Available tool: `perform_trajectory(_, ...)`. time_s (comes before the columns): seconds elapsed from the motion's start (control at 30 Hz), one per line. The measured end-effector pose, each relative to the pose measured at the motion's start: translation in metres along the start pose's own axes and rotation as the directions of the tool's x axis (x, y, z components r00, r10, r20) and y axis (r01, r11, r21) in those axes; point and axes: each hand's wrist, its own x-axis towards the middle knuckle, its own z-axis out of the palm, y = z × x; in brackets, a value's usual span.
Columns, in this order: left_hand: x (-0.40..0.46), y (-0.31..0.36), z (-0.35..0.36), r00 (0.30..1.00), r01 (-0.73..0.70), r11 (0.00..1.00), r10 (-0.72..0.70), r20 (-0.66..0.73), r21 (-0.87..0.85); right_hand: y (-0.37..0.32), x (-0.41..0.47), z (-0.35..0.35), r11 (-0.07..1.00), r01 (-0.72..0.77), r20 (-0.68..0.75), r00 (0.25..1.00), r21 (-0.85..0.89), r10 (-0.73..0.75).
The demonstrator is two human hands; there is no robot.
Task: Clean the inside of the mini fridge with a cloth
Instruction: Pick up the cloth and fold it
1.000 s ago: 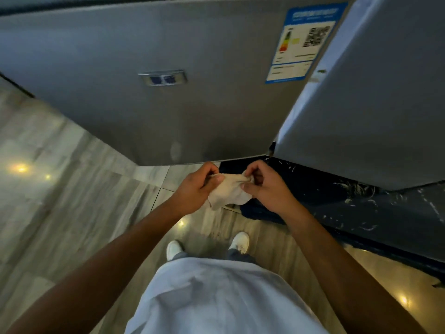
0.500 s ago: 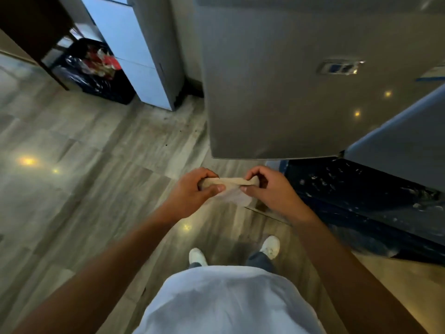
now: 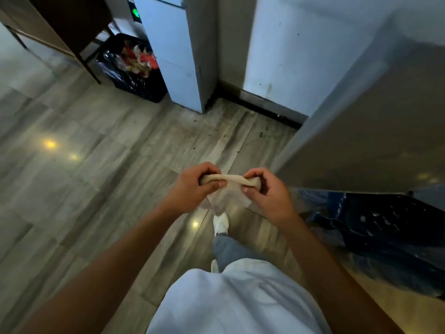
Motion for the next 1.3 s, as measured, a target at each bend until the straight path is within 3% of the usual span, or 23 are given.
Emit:
perform_trajectory(0.13,0.04,-0.009,-0.036,0.996,0.045,0.998,-0.048,-0.076,-0.043,-0.013,0.039,0.023,0.999,0.031,-0.026,0.999,-0.018,-0.031)
perform_trajectory(0.27,0.079,-0.011,-0.071,0.995,0.057,0.998,-0.055,-0.085,0.019,-0.034,0.076,0.037,0.996,0.066,-0.085,0.994,-0.058,-0.071)
perform_trajectory(0.43,0.146,0.005,-0.107,0.999,-0.034,0.999,0.033,0.018,0.026,-0.064,0.118,0.038,0.999,0.05,-0.246,0.968,0.02,-0.044)
perform_trajectory(0.6,0.243,0.017,-0.135,0.978,-0.106,0.994,0.102,0.18,0.012,-0.084,0.175,0.04,0.995,0.096,-0.477,0.875,0.011,-0.08)
perform_trajectory(0.7,0.302,0.029,-0.151,0.921,-0.228,0.973,0.207,0.33,0.028,-0.101,0.211,0.035,0.999,0.042,-0.538,0.842,-0.005,-0.038)
perform_trajectory(0.8,0.357,0.043,-0.168,0.854,-0.303,0.953,0.268,0.447,0.007,-0.117,0.254,0.029,0.987,0.011,-0.601,0.792,-0.159,-0.106)
perform_trajectory(0.93,0.423,0.063,-0.18,0.777,-0.36,0.931,0.333,0.534,-0.056,-0.14,0.3,0.018,0.975,-0.022,-0.702,0.697,-0.222,-0.145)
perform_trajectory(1.17,0.505,0.12,-0.147,0.649,-0.432,0.889,0.421,0.634,-0.148,-0.164,0.328,-0.024,0.978,-0.025,-0.855,0.491,-0.207,-0.169)
perform_trajectory(1.3,0.542,0.159,-0.1,0.535,-0.5,0.842,0.483,0.694,-0.201,-0.163,0.329,-0.063,0.993,-0.022,-0.923,0.37,-0.119,-0.102)
